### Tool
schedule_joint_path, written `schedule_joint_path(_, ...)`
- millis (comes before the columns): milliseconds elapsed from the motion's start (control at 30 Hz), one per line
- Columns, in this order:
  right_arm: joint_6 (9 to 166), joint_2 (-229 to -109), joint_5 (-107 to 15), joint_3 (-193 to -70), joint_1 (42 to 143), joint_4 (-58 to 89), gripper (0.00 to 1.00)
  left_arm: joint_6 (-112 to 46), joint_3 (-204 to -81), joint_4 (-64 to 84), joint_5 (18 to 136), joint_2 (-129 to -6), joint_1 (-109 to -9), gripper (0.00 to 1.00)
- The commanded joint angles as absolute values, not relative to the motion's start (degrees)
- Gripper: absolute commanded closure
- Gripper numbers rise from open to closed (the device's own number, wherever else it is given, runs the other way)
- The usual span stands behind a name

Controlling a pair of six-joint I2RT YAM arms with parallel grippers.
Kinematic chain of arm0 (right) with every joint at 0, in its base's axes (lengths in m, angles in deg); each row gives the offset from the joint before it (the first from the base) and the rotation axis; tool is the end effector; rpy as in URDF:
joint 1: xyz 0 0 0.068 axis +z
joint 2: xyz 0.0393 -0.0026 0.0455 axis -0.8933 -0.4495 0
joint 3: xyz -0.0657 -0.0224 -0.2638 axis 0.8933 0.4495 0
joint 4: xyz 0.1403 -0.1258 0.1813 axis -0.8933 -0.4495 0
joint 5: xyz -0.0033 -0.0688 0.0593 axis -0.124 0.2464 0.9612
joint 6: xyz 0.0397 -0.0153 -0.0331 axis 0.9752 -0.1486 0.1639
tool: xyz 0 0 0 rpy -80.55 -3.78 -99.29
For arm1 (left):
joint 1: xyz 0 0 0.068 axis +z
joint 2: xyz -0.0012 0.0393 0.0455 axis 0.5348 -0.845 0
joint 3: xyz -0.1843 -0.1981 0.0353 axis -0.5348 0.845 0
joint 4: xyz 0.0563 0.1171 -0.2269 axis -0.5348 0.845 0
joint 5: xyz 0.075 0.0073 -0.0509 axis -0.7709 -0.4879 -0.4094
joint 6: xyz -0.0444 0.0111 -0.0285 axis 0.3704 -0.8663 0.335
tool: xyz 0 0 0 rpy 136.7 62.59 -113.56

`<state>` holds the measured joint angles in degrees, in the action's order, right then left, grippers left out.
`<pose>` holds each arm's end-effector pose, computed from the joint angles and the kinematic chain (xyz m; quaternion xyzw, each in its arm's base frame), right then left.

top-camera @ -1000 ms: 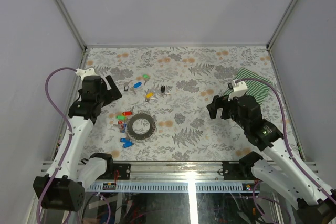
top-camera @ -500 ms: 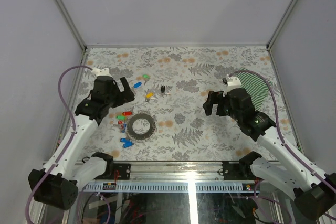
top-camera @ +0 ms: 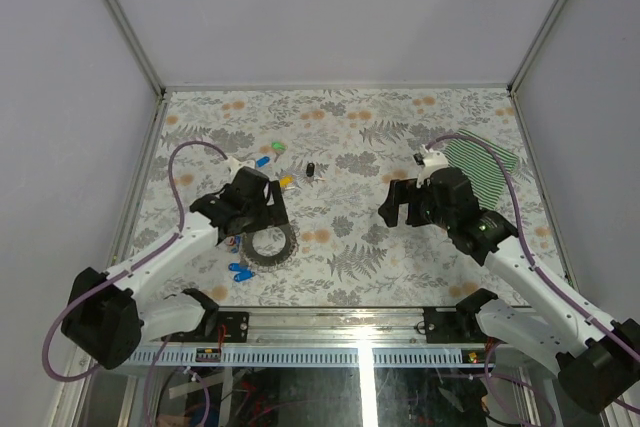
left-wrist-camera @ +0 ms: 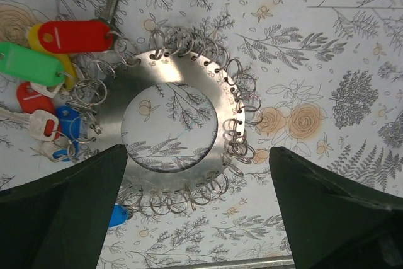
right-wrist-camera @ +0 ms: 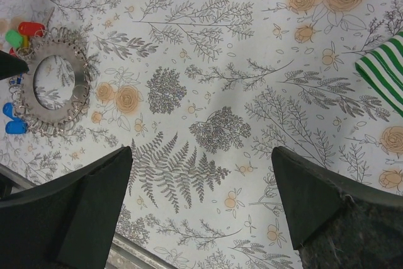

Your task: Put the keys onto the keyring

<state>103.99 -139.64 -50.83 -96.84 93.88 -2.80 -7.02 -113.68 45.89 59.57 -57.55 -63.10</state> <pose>0.1743 0.1051 0.2804 -0.0679 0.8614 0.2457 0.4394 0.1926 -0.1084 0.2283 -0.0800 0.9493 -0.1046 0.2855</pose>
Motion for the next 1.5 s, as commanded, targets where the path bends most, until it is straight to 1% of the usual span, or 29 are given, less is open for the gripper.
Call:
schedule_joint_path(0,104.42,-138.33,-49.14,-95.99,93.53,-0.92,0.01,-5.23,-112.89,40.82,61.0,-61.48,-64.99,0.0)
schedule_joint_path(333,103.91,-138.78,-48.27,-95.36,93.53,-0.79,0.01,-3.64,-111.26,38.75,63.36,-67.28,-68.54,0.0)
schedule_joint_path(967,104.52,-139.8,-45.62,-95.3,93.57,-0.59,0.01,0.67,-106.65,36.82,66.52,-67.02,-69.88,0.0)
schedule_joint_path(1233,104.56,-140.47,-44.62,-95.27,93.52,-0.21,0.01,1.02,-107.0,35.16,66.78,-69.07,-72.86,0.0)
schedule_joint_path(1467,104.35,-140.11,-45.06,-95.46,93.58,-1.11,0.01,2.96,-107.73,34.96,66.85,-70.05,-77.85,0.0)
